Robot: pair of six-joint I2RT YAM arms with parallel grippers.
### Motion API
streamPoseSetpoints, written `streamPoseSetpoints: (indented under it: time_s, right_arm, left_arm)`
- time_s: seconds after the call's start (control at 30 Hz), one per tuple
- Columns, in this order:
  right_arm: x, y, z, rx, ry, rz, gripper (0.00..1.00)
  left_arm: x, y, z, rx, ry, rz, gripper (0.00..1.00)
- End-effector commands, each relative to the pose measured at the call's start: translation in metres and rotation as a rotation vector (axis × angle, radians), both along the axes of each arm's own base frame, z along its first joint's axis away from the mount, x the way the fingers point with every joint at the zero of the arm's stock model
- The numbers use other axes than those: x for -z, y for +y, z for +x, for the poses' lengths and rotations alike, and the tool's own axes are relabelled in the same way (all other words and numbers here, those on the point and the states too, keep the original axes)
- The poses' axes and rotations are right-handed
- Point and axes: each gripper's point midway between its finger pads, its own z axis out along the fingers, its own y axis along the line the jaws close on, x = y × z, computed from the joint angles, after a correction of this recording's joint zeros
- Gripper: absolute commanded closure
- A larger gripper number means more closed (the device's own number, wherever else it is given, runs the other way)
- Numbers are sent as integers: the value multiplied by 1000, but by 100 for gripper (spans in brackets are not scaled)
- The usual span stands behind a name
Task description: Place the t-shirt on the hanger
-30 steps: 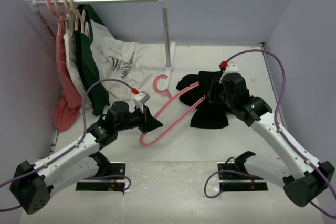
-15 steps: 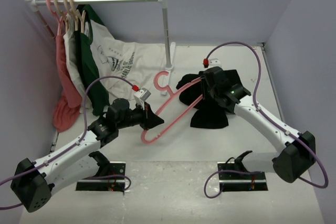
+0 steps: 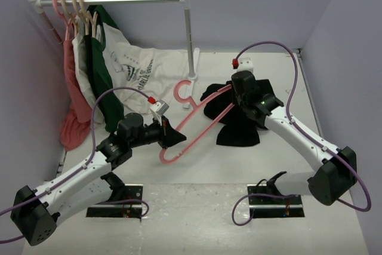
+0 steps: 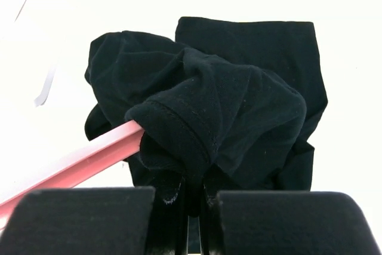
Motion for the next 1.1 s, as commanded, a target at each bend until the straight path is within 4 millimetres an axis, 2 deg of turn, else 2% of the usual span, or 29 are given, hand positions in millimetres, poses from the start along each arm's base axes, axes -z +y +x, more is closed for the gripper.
streamPoseSetpoints:
  time_s: [0.0,0.17,0.3,0.4,0.43,0.5,0.57,0.63,0.73,0.87,0.93,1.0,1.07]
  right_arm:
    - [-29,2,5,20,-75,60,100]
    - [-30,5,-21,-1,26,130,100]
    - [-41,7,-35,-48,59,205,100]
    - [-53,30,-54,-187,105,313,100]
    - [-57,30,-55,-190,94,319,100]
    - [-67,51,-70,-314,124,402,100]
    - [-78,54,-76,-346,110,445,100]
    - [-88,58,-80,-382,109,523,100]
    - [-105,42,-75,-357,56,623,100]
    - [-111,41,-84,-394,56,675,100]
    - [-109,35,-80,-352,45,665,100]
    - [-101,21,-69,-257,28,623,100]
    - [-77,-2,-57,-99,53,545,100]
  left_arm:
    - [-39,-5,9,-11,-110,-83,100]
    - [-36,-10,21,-30,-109,-62,100]
    - [-54,-14,36,-70,-151,-72,100]
    - [-71,-15,55,-136,-182,-78,100]
    - [-76,-18,58,-137,-188,-83,100]
    - [-86,-27,65,-122,-198,-91,100]
    - [-90,-38,70,-95,-200,-102,100]
    - [-80,-48,74,-72,-173,-91,100]
    - [-62,-57,76,-69,-158,-55,100]
    - [-20,-56,78,-90,-99,20,100]
    - [-3,-58,73,-66,-68,46,100]
    - [8,-61,64,-30,-48,63,100]
    - [19,-64,50,12,-35,94,100]
